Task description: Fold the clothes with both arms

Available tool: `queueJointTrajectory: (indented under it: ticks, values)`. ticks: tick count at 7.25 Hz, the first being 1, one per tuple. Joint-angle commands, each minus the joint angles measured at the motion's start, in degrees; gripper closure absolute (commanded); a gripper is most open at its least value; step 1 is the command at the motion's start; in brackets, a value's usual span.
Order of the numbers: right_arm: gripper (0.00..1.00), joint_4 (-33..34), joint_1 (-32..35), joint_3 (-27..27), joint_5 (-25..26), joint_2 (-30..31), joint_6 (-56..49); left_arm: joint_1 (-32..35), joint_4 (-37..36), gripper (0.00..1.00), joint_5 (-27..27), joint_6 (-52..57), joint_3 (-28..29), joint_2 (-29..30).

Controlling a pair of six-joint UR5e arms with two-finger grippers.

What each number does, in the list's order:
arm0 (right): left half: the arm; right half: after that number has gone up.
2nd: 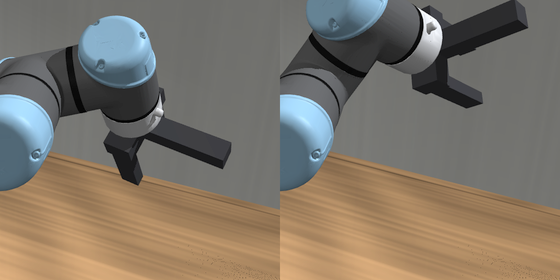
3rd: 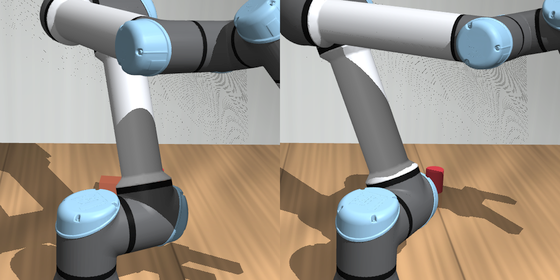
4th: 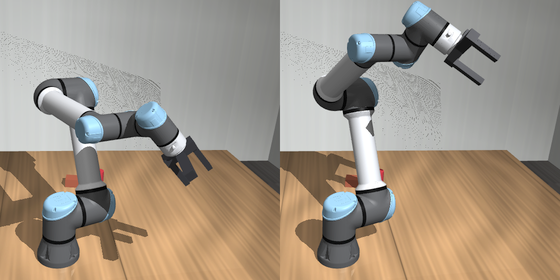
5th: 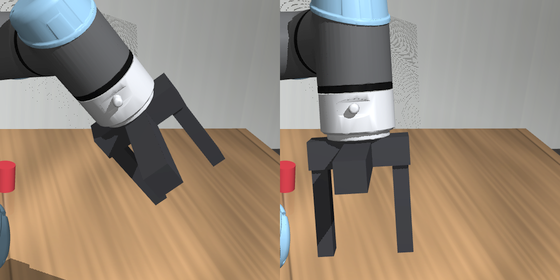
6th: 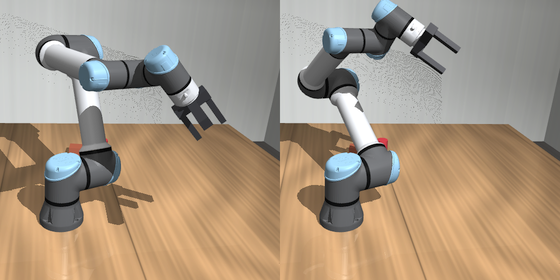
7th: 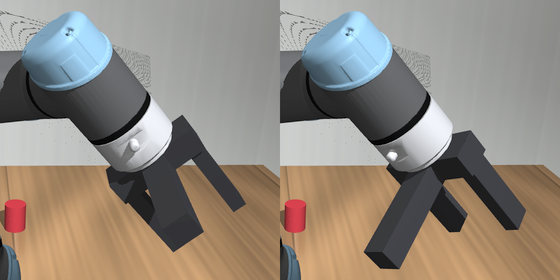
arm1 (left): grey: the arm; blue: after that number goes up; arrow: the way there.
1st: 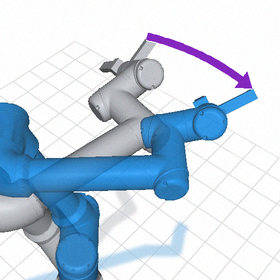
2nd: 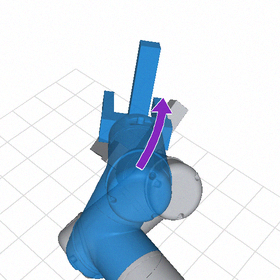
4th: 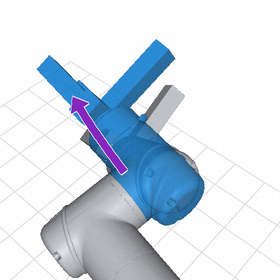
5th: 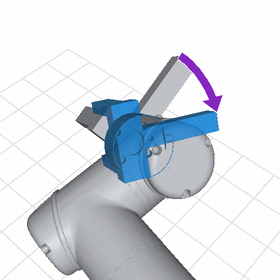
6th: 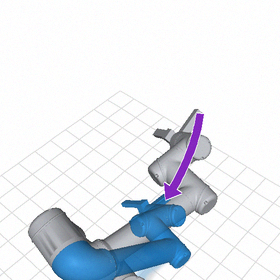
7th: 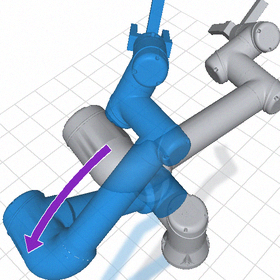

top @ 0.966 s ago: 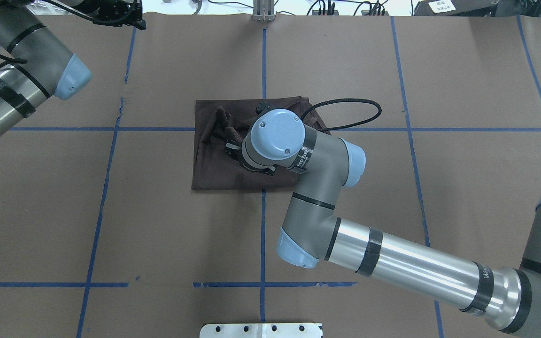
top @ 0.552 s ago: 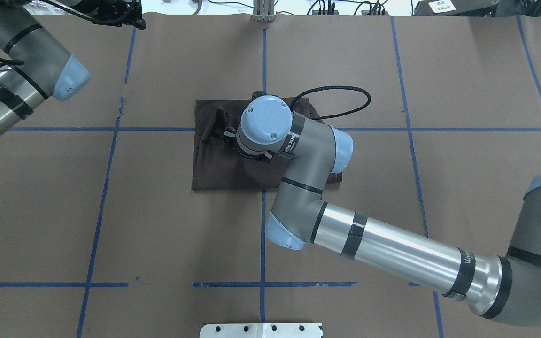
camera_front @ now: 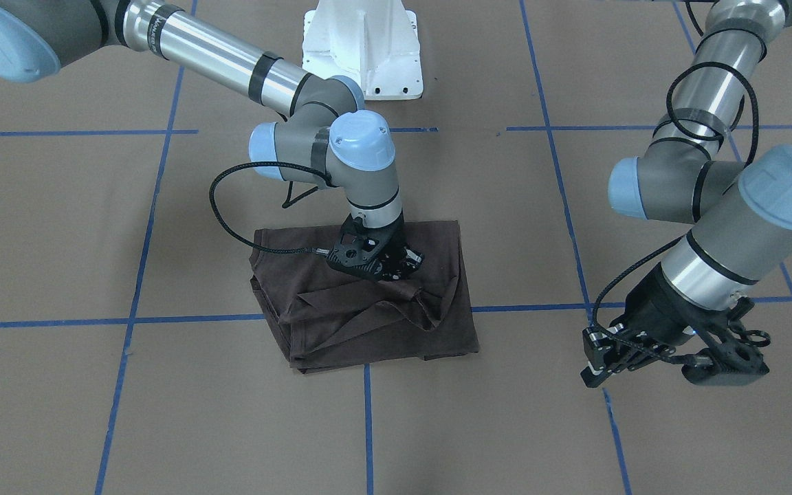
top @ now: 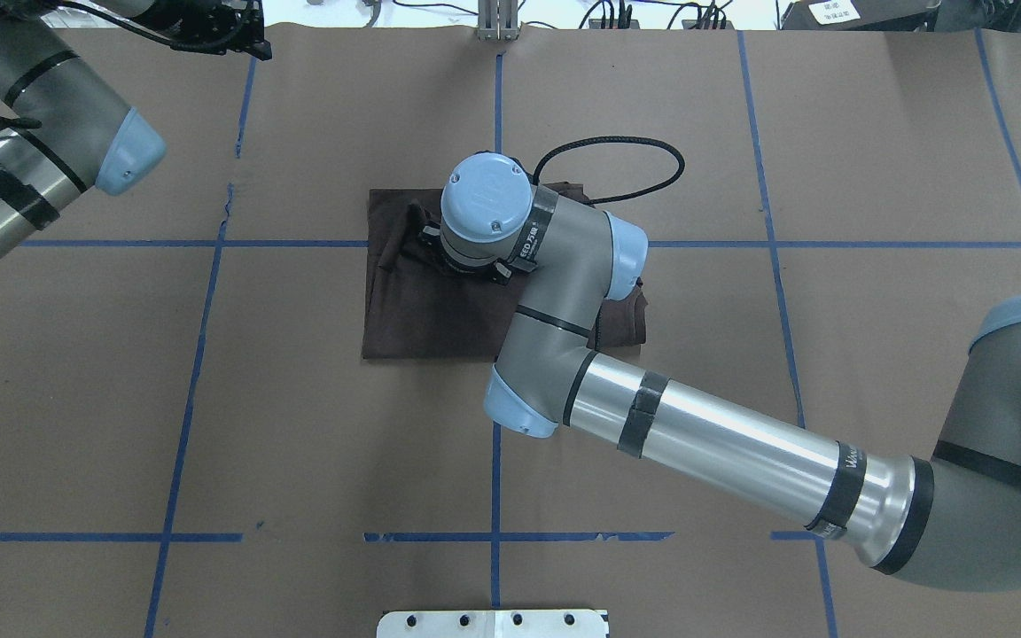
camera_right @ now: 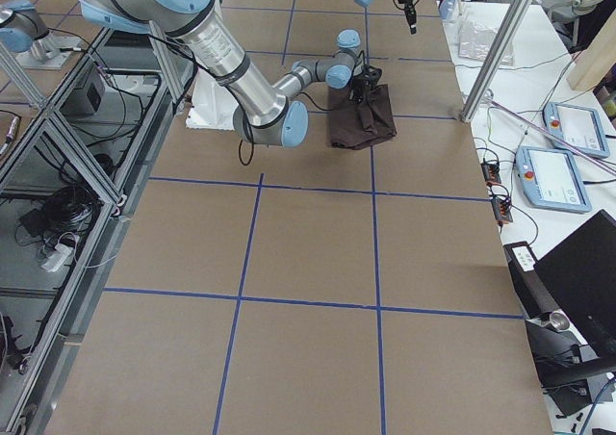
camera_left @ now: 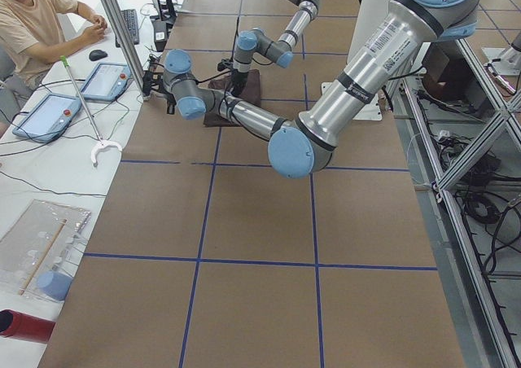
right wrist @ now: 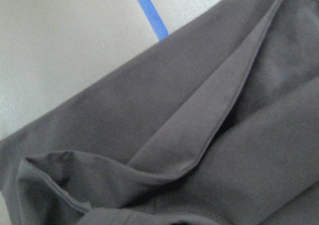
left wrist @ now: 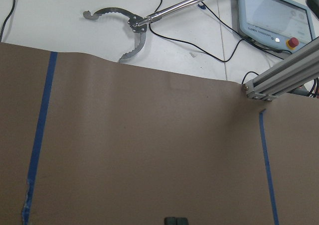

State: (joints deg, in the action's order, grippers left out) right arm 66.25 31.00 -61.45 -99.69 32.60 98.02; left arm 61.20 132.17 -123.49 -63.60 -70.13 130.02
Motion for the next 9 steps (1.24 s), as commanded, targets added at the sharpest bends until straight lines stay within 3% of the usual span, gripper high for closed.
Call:
queueJointTrajectory:
  ticks: [1,3,5,6,7,8,9]
  values:
    - [1.0,-1.63,3.61,5.62,0.02,-3.5,-0.55,-0.03,0.02,1.0,0.0,0.14,0.08,-0.2]
    - [1.0,-11.01,5.99,16.74,2.46,-8.4,-0.64,-0.03,-0.15,1.0,0.09,0.14,0.0,-0.2]
    - [1.0,-11.05,10.98,17.59,1.26,-11.94,-0.38,0.06,-0.15,1.0,0.09,0.23,-0.35,-0.29]
    - [1.0,-10.88,11.36,16.98,-3.45,-11.69,-0.38,-0.03,-0.24,1.0,0.09,-0.03,-0.79,-0.2]
    - [1.0,-10.18,9.71,7.75,-5.23,-6.03,0.23,-0.03,-0.24,1.0,0.18,-0.12,-1.32,-0.29]
    - [1.0,-4.69,6.56,-3.82,-6.73,0.64,0.41,-0.03,-0.24,1.0,0.09,-0.04,-1.58,-0.9]
    - [1.0,-2.46,3.92,-4.64,-6.4,0.62,0.5,-0.12,-0.24,1.0,0.09,0.05,-1.59,-0.99]
